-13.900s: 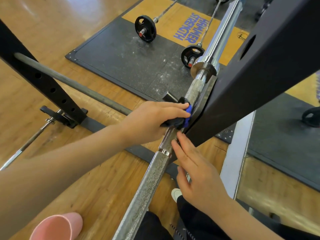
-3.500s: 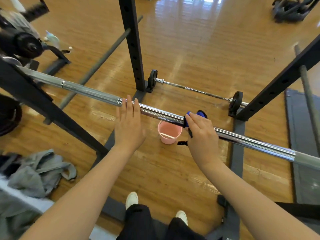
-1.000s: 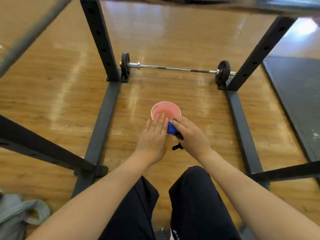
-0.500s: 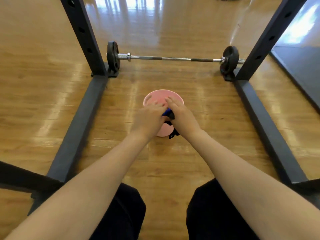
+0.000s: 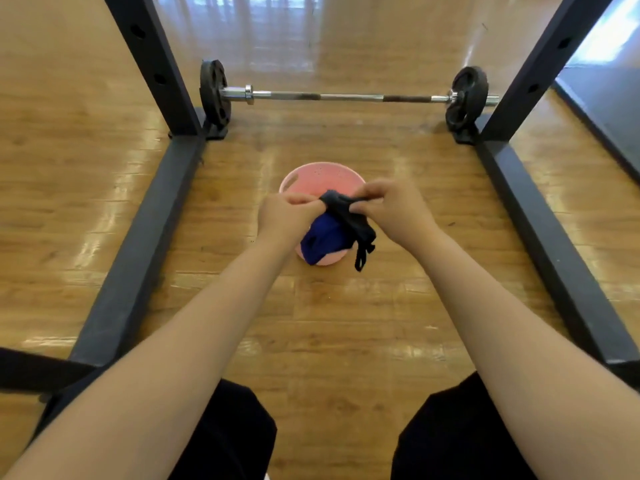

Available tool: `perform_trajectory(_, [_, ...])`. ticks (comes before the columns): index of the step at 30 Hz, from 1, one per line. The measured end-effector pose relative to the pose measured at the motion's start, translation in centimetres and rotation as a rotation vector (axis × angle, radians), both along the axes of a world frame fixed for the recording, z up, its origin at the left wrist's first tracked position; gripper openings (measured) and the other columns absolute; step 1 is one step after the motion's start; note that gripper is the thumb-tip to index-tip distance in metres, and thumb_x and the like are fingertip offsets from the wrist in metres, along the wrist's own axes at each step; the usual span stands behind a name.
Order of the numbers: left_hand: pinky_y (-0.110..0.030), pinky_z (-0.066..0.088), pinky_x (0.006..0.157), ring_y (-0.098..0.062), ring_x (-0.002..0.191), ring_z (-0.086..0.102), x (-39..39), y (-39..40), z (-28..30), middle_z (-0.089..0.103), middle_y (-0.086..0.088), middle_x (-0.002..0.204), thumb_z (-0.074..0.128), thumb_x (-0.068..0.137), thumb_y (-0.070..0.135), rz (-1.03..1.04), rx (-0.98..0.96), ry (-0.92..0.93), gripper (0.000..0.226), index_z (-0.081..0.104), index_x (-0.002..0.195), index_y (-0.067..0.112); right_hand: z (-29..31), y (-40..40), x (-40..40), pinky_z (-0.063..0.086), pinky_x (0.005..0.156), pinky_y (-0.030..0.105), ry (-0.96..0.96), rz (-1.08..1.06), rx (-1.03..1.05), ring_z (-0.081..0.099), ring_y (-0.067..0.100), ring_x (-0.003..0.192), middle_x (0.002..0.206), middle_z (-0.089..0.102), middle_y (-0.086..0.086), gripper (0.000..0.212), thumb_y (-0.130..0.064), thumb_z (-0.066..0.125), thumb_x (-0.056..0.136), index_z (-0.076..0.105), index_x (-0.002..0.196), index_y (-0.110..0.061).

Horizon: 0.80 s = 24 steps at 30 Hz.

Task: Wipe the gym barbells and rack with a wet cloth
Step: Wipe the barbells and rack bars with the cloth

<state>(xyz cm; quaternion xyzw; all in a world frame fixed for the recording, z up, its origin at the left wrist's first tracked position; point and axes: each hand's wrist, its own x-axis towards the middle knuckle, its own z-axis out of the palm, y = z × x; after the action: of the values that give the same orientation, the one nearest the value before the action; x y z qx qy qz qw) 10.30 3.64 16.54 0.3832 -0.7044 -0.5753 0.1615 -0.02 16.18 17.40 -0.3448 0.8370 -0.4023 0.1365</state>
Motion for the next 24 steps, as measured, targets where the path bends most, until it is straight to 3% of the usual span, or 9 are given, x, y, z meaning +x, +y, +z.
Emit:
perform_trajectory(4, [-0.037, 0.053, 0.088, -0.016, 0.095, 0.063, -0.2, 0.1, 0.2, 0.067, -0.007, 0.113, 0.07, 0.078, 0.011, 0.106, 0.181, 0.049, 0.009, 0.067, 0.074, 0.019, 0.2, -0.8, 0.0, 0.041, 0.061, 0.013, 0.005, 0.025, -0.032, 0.054, 0.008, 0.069, 0.072, 0.06, -0.004, 0.014, -0.009, 0.061, 0.088, 0.065, 0.08, -0.019])
perform_trajectory(8, [-0.019, 0.05, 0.062, -0.011, 0.083, 0.059, -0.4, -0.2, 1.2, 0.065, -0.003, 0.098, 0.07, 0.08, 0.01, 0.2, 0.322, 0.087, 0.027, 0.064, 0.106, 0.006, -0.1, -1.8, 0.6, 0.037, 0.063, 0.022, -0.107, 0.021, -0.107, 0.049, 0.01, 0.073, 0.079, 0.054, -0.003, 0.015, -0.018, 0.05, 0.097, 0.058, 0.087, -0.011])
perform_trajectory(9, [-0.016, 0.046, 0.058, -0.008, 0.076, 0.057, -0.4, -0.2, 1.4, 0.063, 0.0, 0.09, 0.07, 0.081, 0.011, 0.199, 0.324, 0.085, 0.022, 0.064, 0.102, 0.007, 0.0, -2.0, 0.7, 0.04, 0.064, 0.019, -0.173, 0.053, -0.11, 0.051, 0.006, 0.075, 0.084, 0.054, -0.008, 0.005, -0.023, 0.056, 0.094, 0.054, 0.091, -0.019])
perform_trajectory(12, [-0.013, 0.044, 0.054, -0.005, 0.07, 0.053, -0.2, -0.3, 1.3, 0.06, 0.005, 0.08, 0.072, 0.082, 0.016, 0.114, 0.268, 0.066, 0.013, 0.06, 0.078, 0.016, -0.4, -2.0, 1.1, 0.042, 0.057, 0.008, -0.157, 0.151, 0.047, 0.05, -0.004, 0.082, 0.094, 0.045, -0.019, 0.047, -0.02, 0.075, 0.078, 0.038, 0.108, -0.025])
perform_trajectory(14, [-0.006, 0.04, 0.053, -0.007, 0.084, 0.056, -0.1, -0.5, 1.1, 0.062, 0.008, 0.098, 0.07, 0.082, 0.012, 0.045, 0.218, 0.096, 0.015, 0.06, 0.072, 0.016, -0.7, -1.9, 1.2, 0.045, 0.056, 0.014, -0.115, 0.107, 0.052, 0.055, 0.007, 0.082, 0.092, 0.047, -0.009, 0.046, -0.008, 0.067, 0.08, 0.034, 0.11, -0.02])
perform_trajectory(16, [-0.007, 0.036, 0.063, -0.01, 0.11, 0.052, -0.2, -0.8, 1.4, 0.055, 0.007, 0.122, 0.066, 0.084, 0.007, -0.02, 0.133, 0.093, 0.017, 0.06, 0.067, 0.01, -0.5, -1.7, 1.1, 0.047, 0.059, 0.024, -0.11, 0.052, 0.013, 0.056, 0.017, 0.08, 0.094, 0.052, 0.001, 0.036, -0.003, 0.057, 0.082, 0.036, 0.107, -0.018])
perform_trajectory(17, [-0.011, 0.035, 0.067, -0.011, 0.111, 0.053, -0.2, -0.9, 1.4, 0.058, 0.005, 0.118, 0.064, 0.084, 0.006, -0.059, 0.09, 0.089, 0.019, 0.058, 0.066, 0.007, -0.4, -1.6, 1.0, 0.048, 0.062, 0.028, -0.122, 0.054, 0.005, 0.056, 0.019, 0.082, 0.096, 0.053, 0.005, 0.032, -0.002, 0.054, 0.083, 0.038, 0.105, -0.017])
perform_trajectory(20, [-0.011, 0.042, 0.059, -0.006, 0.067, 0.053, 0.1, -1.0, 1.5, 0.055, 0.002, 0.07, 0.062, 0.085, 0.008, -0.169, -0.001, 0.101, 0.025, 0.05, 0.063, 0.011, -0.2, -0.9, 0.5, 0.045, 0.065, 0.035, -0.141, 0.145, -0.002, 0.055, 0.024, 0.079, 0.089, 0.058, 0.014, 0.017, 0.003, 0.048, 0.084, 0.052, 0.099, -0.004])
perform_trajectory(24, [-0.028, 0.048, 0.073, -0.014, 0.075, 0.057, 0.7, -1.6, 1.3, 0.062, -0.006, 0.08, 0.067, 0.083, 0.011, -0.314, -0.093, 0.105, 0.016, 0.055, 0.076, 0.017, 0.1, 0.2, -0.6, 0.04, 0.058, 0.027, -0.204, 0.094, -0.071, 0.05, 0.016, 0.064, 0.076, 0.059, 0.012, 0.027, 0.005, 0.045, 0.086, 0.066, 0.095, -0.009])
